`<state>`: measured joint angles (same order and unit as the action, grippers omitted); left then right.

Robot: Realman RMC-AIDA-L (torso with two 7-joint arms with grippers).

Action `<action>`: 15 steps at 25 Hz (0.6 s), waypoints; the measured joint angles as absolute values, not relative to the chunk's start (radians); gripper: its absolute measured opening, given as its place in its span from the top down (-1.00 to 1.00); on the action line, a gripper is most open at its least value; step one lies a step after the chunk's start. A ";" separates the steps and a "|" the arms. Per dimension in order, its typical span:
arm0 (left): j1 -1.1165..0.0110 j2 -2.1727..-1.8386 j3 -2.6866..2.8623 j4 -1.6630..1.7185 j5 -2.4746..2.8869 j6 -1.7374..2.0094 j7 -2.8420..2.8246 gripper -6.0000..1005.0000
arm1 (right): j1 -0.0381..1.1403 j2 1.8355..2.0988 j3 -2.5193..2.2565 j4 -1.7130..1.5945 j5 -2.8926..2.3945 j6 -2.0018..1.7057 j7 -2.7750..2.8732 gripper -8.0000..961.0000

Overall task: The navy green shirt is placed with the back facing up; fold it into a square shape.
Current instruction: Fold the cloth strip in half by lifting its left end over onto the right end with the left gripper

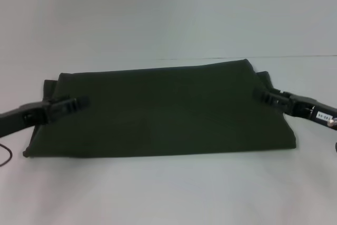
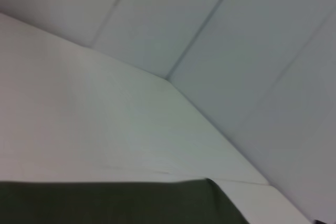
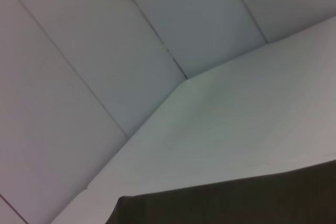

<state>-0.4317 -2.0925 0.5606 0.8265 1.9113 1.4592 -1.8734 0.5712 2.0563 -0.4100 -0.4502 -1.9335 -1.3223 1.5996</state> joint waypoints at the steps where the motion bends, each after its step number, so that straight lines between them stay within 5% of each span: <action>1: -0.427 -2.093 0.562 0.826 1.911 1.482 -1.876 -0.42 | 0.570 2.058 -0.414 -0.450 -1.934 -1.322 1.597 -0.78; 7: -0.401 -2.096 0.563 0.815 1.914 1.503 -1.904 -0.71 | 0.568 2.055 -0.421 -0.450 -1.932 -1.316 1.599 -0.78; 15: -0.384 -2.089 0.578 0.798 1.990 1.499 -2.084 -0.70 | 0.577 2.032 -0.418 -0.469 -1.925 -1.316 1.639 -0.78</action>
<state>-0.3845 -2.0893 0.5784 0.7980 1.9899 1.4990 -2.0839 0.5771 2.0318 -0.4177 -0.4693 -1.9255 -1.3165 1.6388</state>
